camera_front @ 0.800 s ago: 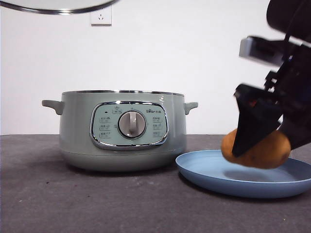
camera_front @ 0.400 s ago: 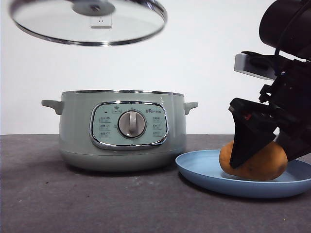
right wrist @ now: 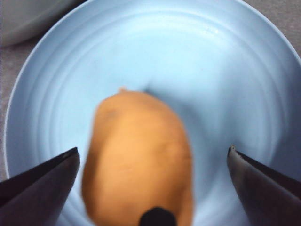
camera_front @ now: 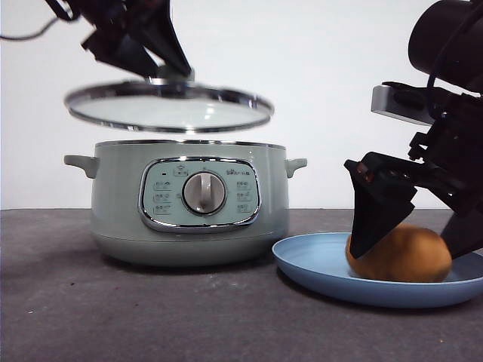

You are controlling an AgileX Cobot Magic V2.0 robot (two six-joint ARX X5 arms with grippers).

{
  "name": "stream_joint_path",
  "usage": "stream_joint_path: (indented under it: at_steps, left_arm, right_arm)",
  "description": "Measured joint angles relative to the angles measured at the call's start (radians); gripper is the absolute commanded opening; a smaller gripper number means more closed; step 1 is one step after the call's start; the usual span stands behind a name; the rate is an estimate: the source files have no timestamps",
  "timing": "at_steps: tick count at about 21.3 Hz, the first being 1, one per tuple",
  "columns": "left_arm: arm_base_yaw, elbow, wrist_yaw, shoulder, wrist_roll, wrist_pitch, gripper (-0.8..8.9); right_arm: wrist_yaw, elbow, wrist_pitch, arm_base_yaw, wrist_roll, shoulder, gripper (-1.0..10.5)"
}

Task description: Take the potato out from the steamer,put the potato on the plate,close the lid

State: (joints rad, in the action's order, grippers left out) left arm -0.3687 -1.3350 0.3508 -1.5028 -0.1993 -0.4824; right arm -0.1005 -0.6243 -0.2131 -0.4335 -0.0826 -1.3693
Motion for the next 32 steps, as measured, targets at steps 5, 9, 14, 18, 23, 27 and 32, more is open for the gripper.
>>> stream_joint_path:
  at_steps: [5,9,14,18,23,27,32]
  left_arm:
    - [-0.001,0.000,-0.016,-0.040,-0.003,0.061,-0.08]
    - [-0.001,0.000,-0.022,-0.069,-0.014,0.087,-0.09]
    - [-0.006,0.000,-0.022,-0.113,-0.029,0.134,-0.09]
    - [-0.008,0.000,-0.022,-0.121,-0.029,0.146,-0.09]
    - [-0.008,0.000,-0.023,-0.121,-0.029,0.164,-0.09]
    - [-0.009,0.000,-0.020,-0.129,-0.031,0.162,-0.08]
    - [-0.015,-0.006,-0.008,-0.149,-0.029,0.161,-0.08]
  right_arm:
    - [-0.002,0.000,-0.005,0.000,-0.005,0.002,5.7]
    - [-0.004,0.000,-0.006,0.001,-0.013,0.002,5.7]
    - [-0.004,0.000,-0.007,0.001,-0.016,0.017,5.7]
    - [-0.004,0.000,-0.006,0.001,-0.016,0.040,5.7]
    - [-0.004,0.000,-0.006,0.001,-0.015,0.047,5.7]
    - [-0.004,0.000,-0.006,0.001,-0.015,0.047,5.7]
    - [-0.004,0.000,-0.006,0.001,-0.015,0.047,5.7]
